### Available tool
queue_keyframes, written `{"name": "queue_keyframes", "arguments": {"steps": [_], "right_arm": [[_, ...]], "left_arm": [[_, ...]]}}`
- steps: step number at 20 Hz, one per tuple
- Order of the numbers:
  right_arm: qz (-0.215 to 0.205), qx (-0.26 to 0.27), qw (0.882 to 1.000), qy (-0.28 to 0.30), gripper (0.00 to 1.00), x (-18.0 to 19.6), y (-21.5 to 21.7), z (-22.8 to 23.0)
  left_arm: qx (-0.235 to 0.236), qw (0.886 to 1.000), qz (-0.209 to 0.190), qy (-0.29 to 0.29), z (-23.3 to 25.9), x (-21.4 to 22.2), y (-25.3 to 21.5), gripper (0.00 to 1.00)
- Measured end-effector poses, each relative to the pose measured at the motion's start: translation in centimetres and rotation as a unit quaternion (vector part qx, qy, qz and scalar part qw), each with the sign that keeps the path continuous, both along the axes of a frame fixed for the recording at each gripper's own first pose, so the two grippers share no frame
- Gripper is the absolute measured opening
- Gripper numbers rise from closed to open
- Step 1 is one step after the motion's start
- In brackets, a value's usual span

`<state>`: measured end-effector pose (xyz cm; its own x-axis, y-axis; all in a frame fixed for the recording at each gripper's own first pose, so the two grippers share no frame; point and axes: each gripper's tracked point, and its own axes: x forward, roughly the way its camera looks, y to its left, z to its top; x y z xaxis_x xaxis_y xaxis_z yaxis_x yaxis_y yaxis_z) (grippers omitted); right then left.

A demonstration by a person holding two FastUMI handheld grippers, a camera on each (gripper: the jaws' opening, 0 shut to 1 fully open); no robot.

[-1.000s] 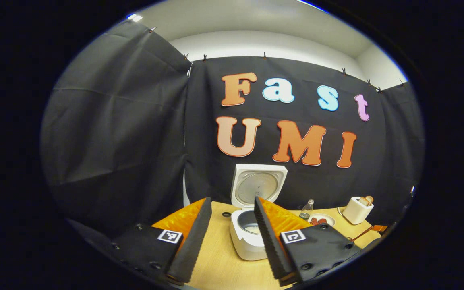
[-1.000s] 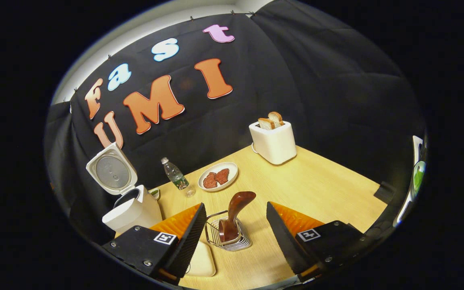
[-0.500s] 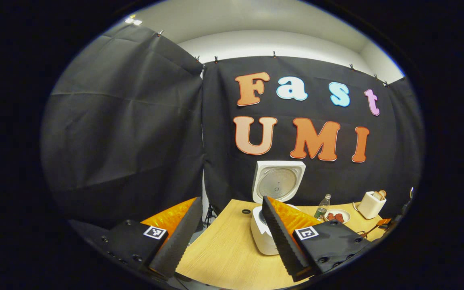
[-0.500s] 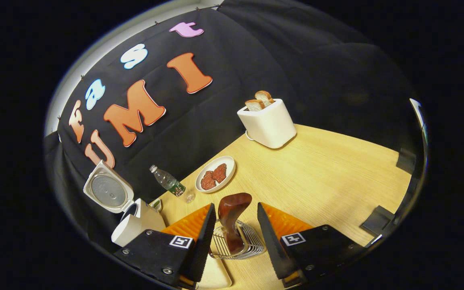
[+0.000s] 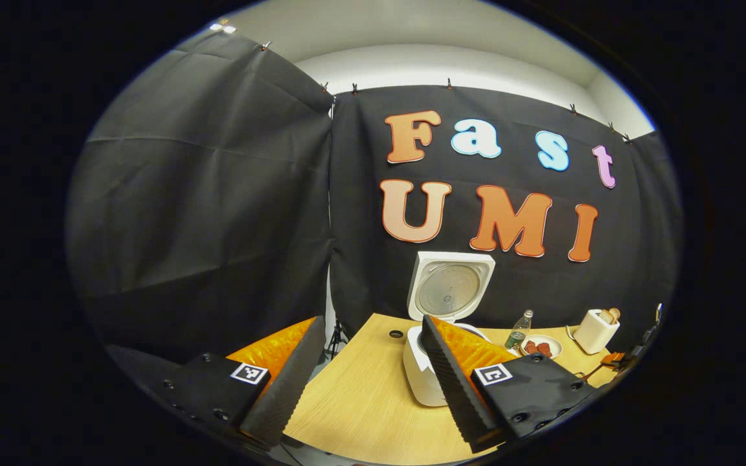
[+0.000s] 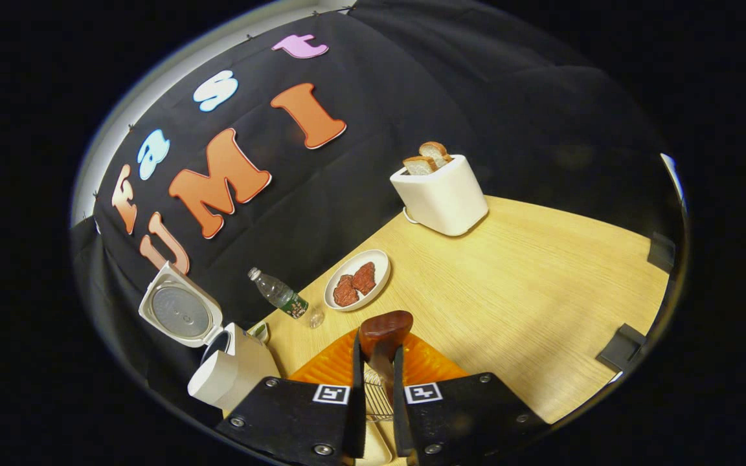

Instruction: Close the left gripper, press the button to open the rice cooker; take a wooden spoon from the chopstick holder with the right hand, scoop a spoonful of rice and pour it into the rice cooker, then put the wooden spoon back into the chopstick holder.

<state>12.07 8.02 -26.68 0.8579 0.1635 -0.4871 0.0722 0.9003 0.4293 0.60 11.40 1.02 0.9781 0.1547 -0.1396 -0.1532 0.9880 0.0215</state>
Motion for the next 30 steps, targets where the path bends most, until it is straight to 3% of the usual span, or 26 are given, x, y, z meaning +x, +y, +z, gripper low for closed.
{"name": "queue_keyframes", "arguments": {"steps": [2, 9, 17, 20, 21, 22, 30], "right_arm": [[0.008, -0.016, 1.000, -0.012, 0.12, -0.1, 0.3, 1.1], [0.032, -0.051, 0.995, -0.076, 0.11, -2.1, 2.1, 9.1], [0.099, -0.060, 0.985, -0.125, 0.11, -7.1, 9.2, 13.6], [0.131, -0.089, 0.980, -0.122, 0.11, -8.4, 12.0, 11.8], [0.139, -0.102, 0.978, -0.116, 0.06, -8.8, 12.6, 10.7], [0.147, -0.113, 0.976, -0.111, 0.11, -9.3, 13.4, 9.8], [0.179, -0.208, 0.960, -0.051, 0.11, -11.6, 15.5, 2.3]], "left_arm": [[0.000, 1.000, -0.004, -0.004, 0.3, 0.1, -0.1, 1.00], [0.014, 0.999, -0.022, -0.020, 1.7, -0.2, -0.5, 1.00], [0.012, 0.998, -0.047, -0.034, 2.5, -0.3, -1.6, 0.98], [0.016, 0.998, -0.048, -0.030, 2.4, 0.0, -1.6, 0.97], [0.014, 0.998, -0.050, -0.029, 2.4, -0.1, -1.8, 0.97], [0.013, 0.998, -0.051, -0.029, 2.3, 0.0, -1.8, 0.97], [0.019, 0.998, -0.051, -0.022, 1.5, 0.1, -1.7, 1.00]]}}
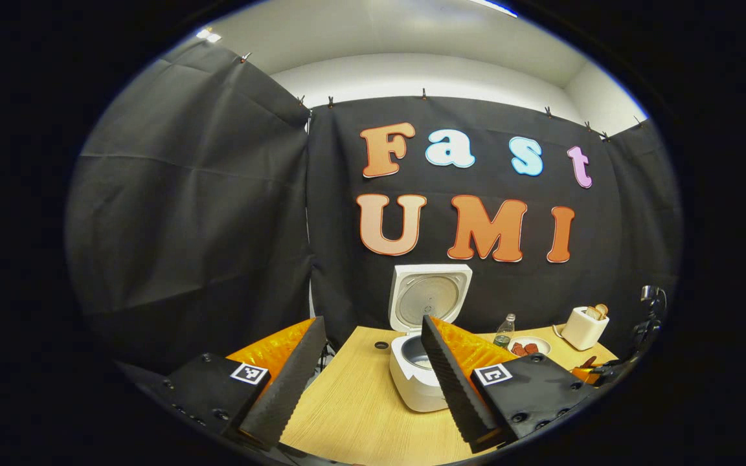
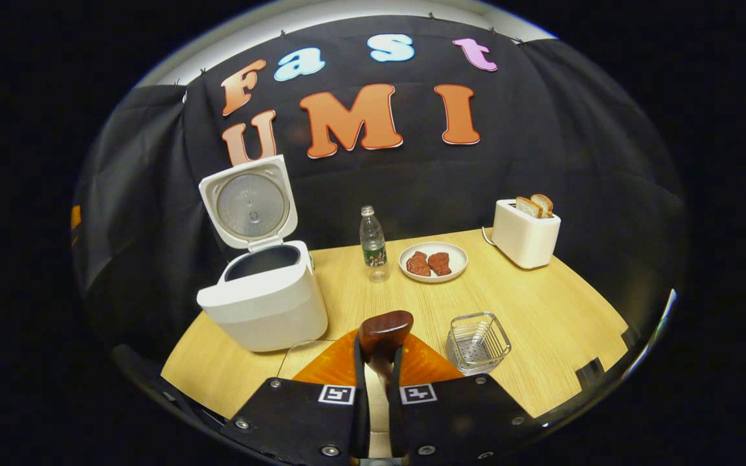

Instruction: Close the left gripper, press the button to open the rice cooker; take a wooden spoon from the chopstick holder with the right hand, scoop a spoonful of rice and pour it into the rice cooker, then put the wooden spoon back into the chopstick holder.

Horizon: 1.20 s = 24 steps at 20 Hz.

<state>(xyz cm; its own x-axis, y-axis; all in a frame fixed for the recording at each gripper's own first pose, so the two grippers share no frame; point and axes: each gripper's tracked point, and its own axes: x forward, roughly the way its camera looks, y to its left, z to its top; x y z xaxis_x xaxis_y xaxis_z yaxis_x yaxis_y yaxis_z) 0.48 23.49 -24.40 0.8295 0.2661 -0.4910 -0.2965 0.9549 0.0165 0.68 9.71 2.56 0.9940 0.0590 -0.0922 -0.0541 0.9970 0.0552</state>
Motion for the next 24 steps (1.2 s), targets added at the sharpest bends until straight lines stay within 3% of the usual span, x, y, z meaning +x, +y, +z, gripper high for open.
{"name": "queue_keyframes", "arguments": {"steps": [6, 10, 16, 21, 24], "right_arm": [[-0.019, 0.014, 0.999, 0.041, 0.11, -1.1, 0.6, -3.3], [-0.019, 0.073, 0.994, 0.076, 0.11, -1.6, 2.7, -4.2], [-0.018, 0.104, 0.992, 0.074, 0.11, -1.1, 4.4, -4.7], [-0.036, 0.184, 0.976, 0.106, 0.11, -0.8, 4.9, -5.2], [-0.063, 0.239, 0.959, 0.136, 0.11, -0.3, 4.1, -5.6]], "left_arm": [[-0.005, 1.000, 0.004, 0.011, -0.8, 0.1, 0.5, 1.00], [-0.006, 1.000, 0.007, 0.015, -1.1, 0.0, 0.8, 1.00], [-0.002, 1.000, 0.011, 0.018, -1.5, 0.2, 1.1, 1.00], [-0.009, 1.000, 0.012, 0.021, -1.9, 0.6, 1.3, 1.00], [-0.012, 1.000, 0.012, 0.020, -1.9, 0.7, 1.2, 1.00]]}}
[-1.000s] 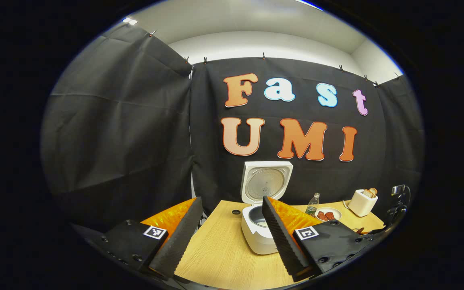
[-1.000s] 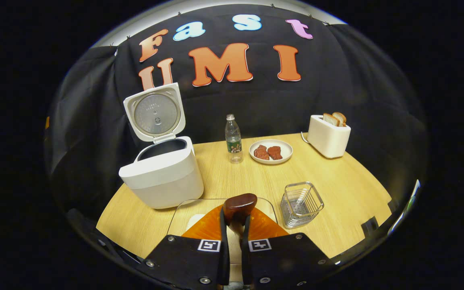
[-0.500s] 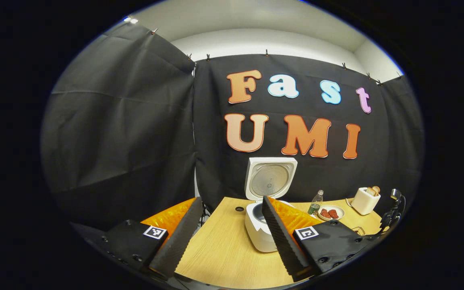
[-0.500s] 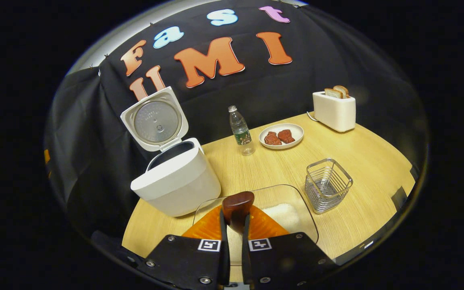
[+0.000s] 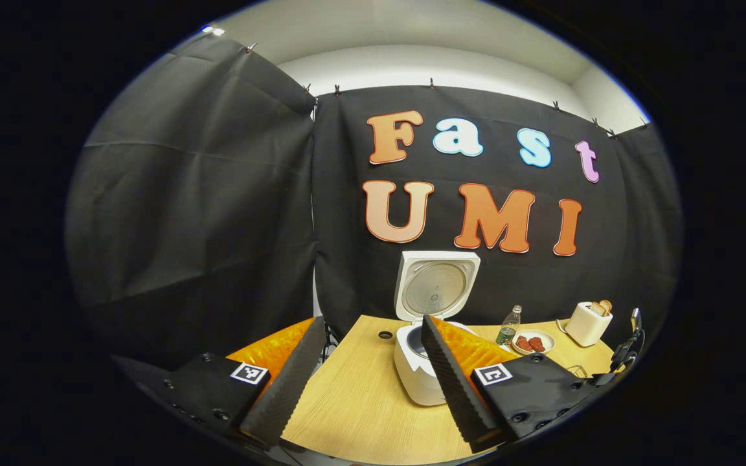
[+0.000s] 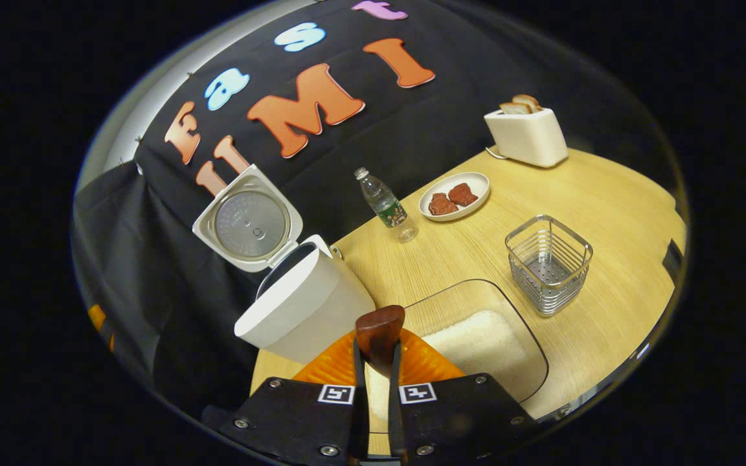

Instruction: Close the left gripper, press the button to open the rice cooker; take a wooden spoon from the chopstick holder with the right hand, scoop a spoonful of rice and pour it into the rice cooker, then put the wooden spoon back into the chopstick holder.

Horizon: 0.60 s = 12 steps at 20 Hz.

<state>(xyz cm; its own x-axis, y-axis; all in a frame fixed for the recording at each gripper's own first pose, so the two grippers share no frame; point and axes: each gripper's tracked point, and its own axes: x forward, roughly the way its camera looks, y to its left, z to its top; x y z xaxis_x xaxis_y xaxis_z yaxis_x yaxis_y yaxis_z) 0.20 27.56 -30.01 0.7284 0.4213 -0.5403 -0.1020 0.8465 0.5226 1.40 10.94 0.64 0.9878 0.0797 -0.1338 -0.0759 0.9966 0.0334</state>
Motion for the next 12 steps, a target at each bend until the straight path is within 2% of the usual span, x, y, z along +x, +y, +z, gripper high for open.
{"name": "queue_keyframes", "arguments": {"steps": [4, 8, 12], "right_arm": [[-0.031, 0.062, 0.997, 0.039, 0.11, 0.4, -1.1, -0.8], [-0.064, 0.140, 0.984, 0.084, 0.11, 0.5, -2.1, -1.5], [-0.075, 0.158, 0.980, 0.098, 0.11, 0.5, -2.9, -1.9]], "left_arm": [[-0.003, 1.000, -0.003, 0.001, -0.3, 0.3, -0.4, 1.00], [-0.002, 1.000, -0.008, 0.001, -0.2, 0.6, -0.7, 1.00], [0.000, 1.000, -0.012, -0.004, 0.1, 0.7, -1.2, 1.00]]}}
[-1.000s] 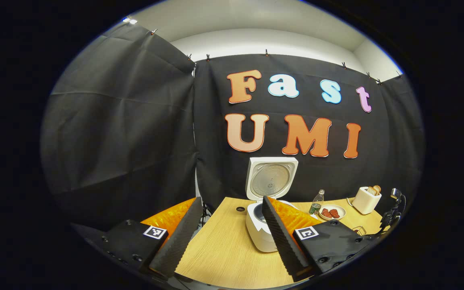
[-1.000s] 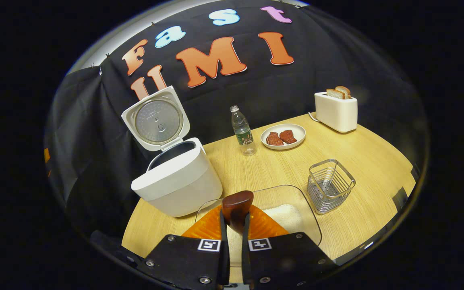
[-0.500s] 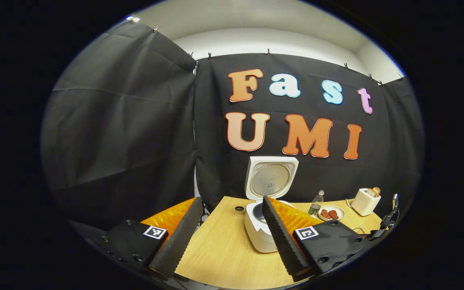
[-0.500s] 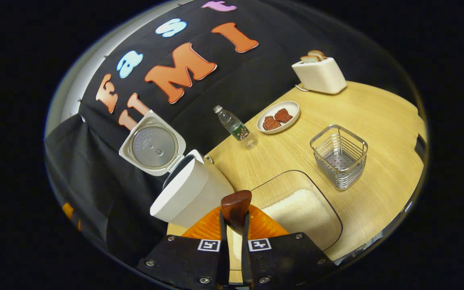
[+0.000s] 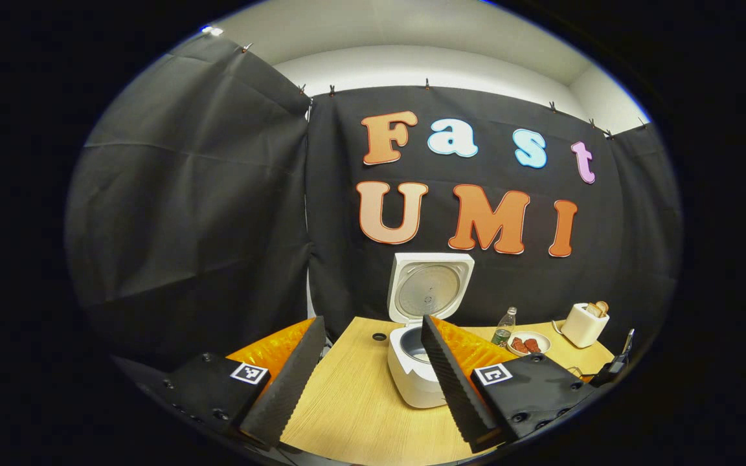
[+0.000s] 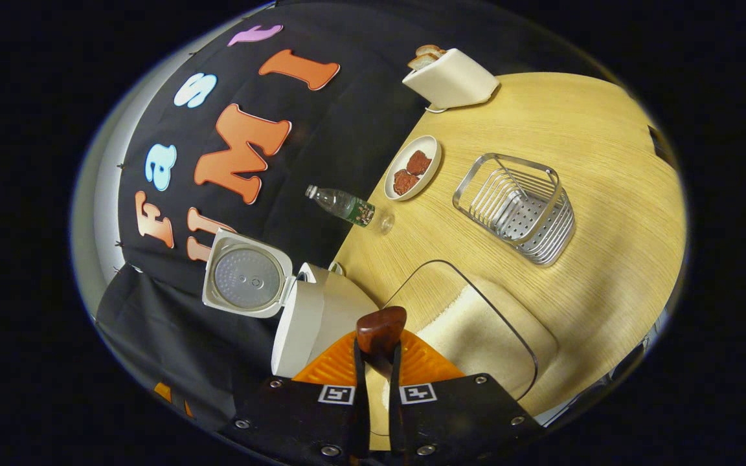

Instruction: Close the left gripper, press the button to open the rice cooker; take a wooden spoon from the chopstick holder with the right hand, scoop a spoonful of rice and pour it into the rice cooker, then put the wooden spoon back into the chopstick holder.

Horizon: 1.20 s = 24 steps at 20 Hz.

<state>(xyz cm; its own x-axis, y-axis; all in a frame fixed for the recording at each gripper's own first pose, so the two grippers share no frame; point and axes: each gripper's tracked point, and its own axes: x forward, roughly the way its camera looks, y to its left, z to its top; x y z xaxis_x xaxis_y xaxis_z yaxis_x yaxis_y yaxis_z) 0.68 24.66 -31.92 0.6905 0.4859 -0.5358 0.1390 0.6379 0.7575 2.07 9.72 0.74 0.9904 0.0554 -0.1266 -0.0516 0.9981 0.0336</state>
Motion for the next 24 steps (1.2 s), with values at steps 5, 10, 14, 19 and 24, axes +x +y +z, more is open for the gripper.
{"name": "queue_keyframes", "arguments": {"steps": [5, 10, 14, 19, 24], "right_arm": [[-0.033, 0.035, 0.999, 0.008, 0.11, 1.1, -2.1, 1.0], [-0.053, 0.056, 0.997, 0.004, 0.11, 2.3, -3.6, 2.8], [-0.064, 0.074, 0.995, 0.016, 0.11, 2.6, -3.9, 4.1], [-0.066, 0.109, 0.992, 0.013, 0.11, 3.9, -3.0, 7.1], [-0.058, 0.122, 0.991, 0.005, 0.11, 6.1, -0.9, 10.5]], "left_arm": [[0.014, 1.000, 0.000, -0.011, 0.7, 0.0, -0.5, 1.00], [0.005, 1.000, -0.007, -0.015, 0.9, 0.2, -1.4, 1.00], [0.005, 1.000, -0.013, -0.015, 0.7, 0.4, -2.3, 1.00], [0.005, 1.000, -0.015, -0.011, 0.0, 0.6, -2.6, 1.00], [-0.006, 1.000, -0.016, -0.010, -0.5, 1.0, -2.6, 1.00]]}}
